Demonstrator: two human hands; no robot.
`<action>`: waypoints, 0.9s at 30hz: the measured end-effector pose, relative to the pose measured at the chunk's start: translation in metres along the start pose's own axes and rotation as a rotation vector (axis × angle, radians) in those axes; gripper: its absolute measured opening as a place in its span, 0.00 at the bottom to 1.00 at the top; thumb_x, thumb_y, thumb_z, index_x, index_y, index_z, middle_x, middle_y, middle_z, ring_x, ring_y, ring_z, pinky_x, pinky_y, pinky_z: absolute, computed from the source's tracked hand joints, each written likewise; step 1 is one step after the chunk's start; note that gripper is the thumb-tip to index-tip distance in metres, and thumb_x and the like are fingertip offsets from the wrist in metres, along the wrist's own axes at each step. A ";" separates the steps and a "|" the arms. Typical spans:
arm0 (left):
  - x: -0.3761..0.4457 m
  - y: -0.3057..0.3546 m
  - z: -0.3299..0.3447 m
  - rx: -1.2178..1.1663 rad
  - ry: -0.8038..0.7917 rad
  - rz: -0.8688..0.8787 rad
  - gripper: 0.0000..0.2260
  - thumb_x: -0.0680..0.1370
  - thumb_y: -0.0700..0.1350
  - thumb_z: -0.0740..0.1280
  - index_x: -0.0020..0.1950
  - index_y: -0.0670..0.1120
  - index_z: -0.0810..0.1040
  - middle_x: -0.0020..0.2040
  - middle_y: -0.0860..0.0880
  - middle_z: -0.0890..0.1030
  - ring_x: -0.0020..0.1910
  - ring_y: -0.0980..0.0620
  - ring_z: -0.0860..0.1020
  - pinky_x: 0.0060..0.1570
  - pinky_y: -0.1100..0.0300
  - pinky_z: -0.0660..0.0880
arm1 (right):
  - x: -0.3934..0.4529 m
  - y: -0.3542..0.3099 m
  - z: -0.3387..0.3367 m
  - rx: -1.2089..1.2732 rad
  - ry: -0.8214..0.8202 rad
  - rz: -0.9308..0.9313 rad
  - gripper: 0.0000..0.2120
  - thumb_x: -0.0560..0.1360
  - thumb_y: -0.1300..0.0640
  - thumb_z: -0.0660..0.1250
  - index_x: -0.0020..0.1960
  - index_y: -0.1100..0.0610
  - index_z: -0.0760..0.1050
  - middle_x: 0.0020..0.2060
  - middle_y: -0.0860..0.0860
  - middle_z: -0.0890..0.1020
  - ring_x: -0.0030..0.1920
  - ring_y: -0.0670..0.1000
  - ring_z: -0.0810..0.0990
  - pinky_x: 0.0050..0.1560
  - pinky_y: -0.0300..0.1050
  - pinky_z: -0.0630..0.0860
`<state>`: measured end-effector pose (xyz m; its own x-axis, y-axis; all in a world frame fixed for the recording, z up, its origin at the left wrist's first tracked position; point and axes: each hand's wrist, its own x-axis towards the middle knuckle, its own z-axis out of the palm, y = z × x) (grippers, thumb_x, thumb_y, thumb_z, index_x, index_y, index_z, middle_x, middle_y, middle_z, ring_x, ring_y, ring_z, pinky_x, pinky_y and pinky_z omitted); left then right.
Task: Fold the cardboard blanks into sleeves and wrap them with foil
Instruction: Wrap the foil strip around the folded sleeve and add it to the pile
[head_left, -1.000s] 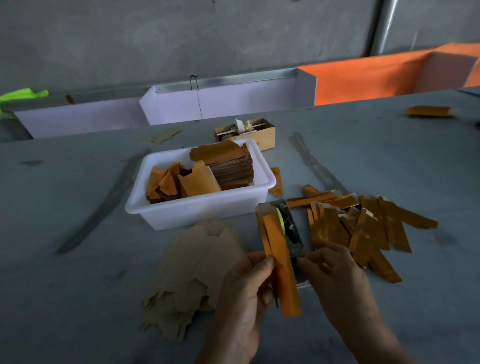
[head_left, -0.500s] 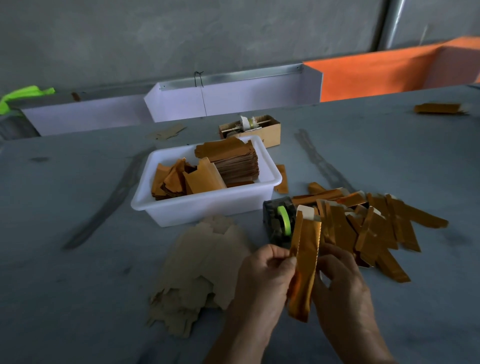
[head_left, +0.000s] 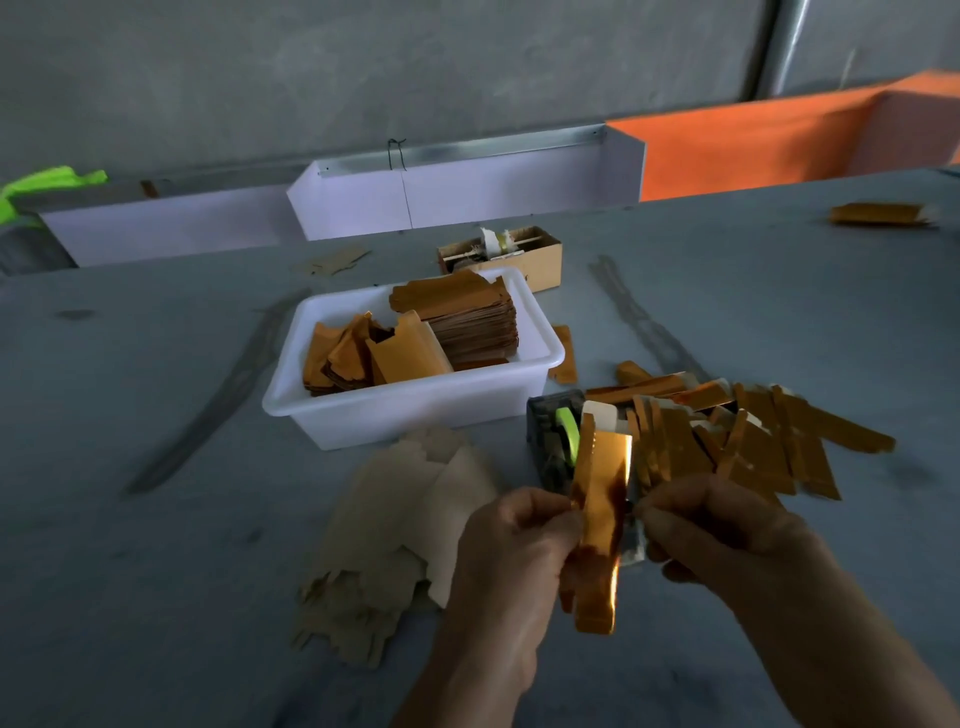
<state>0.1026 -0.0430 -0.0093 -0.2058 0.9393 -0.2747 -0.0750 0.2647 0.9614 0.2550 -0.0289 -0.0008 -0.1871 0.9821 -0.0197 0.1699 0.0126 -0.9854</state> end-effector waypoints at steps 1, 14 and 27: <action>-0.002 0.001 0.000 -0.009 -0.008 0.001 0.05 0.73 0.39 0.70 0.37 0.46 0.82 0.37 0.45 0.84 0.39 0.45 0.84 0.42 0.51 0.81 | 0.000 -0.005 0.002 -0.023 -0.053 -0.030 0.13 0.71 0.63 0.67 0.39 0.44 0.81 0.35 0.47 0.83 0.37 0.44 0.81 0.35 0.38 0.74; -0.017 0.007 -0.003 -0.026 -0.067 0.020 0.08 0.76 0.37 0.68 0.39 0.44 0.84 0.35 0.47 0.84 0.34 0.52 0.84 0.35 0.64 0.79 | -0.003 -0.015 0.013 -0.440 0.021 -0.227 0.17 0.71 0.58 0.70 0.53 0.40 0.72 0.34 0.42 0.81 0.41 0.36 0.78 0.40 0.28 0.73; -0.020 0.002 -0.005 0.093 -0.039 0.031 0.07 0.76 0.44 0.69 0.38 0.48 0.83 0.37 0.47 0.85 0.39 0.48 0.84 0.41 0.56 0.78 | -0.002 -0.014 0.021 -0.564 0.088 -0.158 0.11 0.72 0.56 0.71 0.47 0.49 0.69 0.35 0.45 0.80 0.37 0.41 0.80 0.39 0.34 0.78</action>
<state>0.1018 -0.0620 -0.0019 -0.1687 0.9546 -0.2454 0.0224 0.2526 0.9673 0.2324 -0.0354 0.0096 -0.1752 0.9717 0.1583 0.6393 0.2345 -0.7323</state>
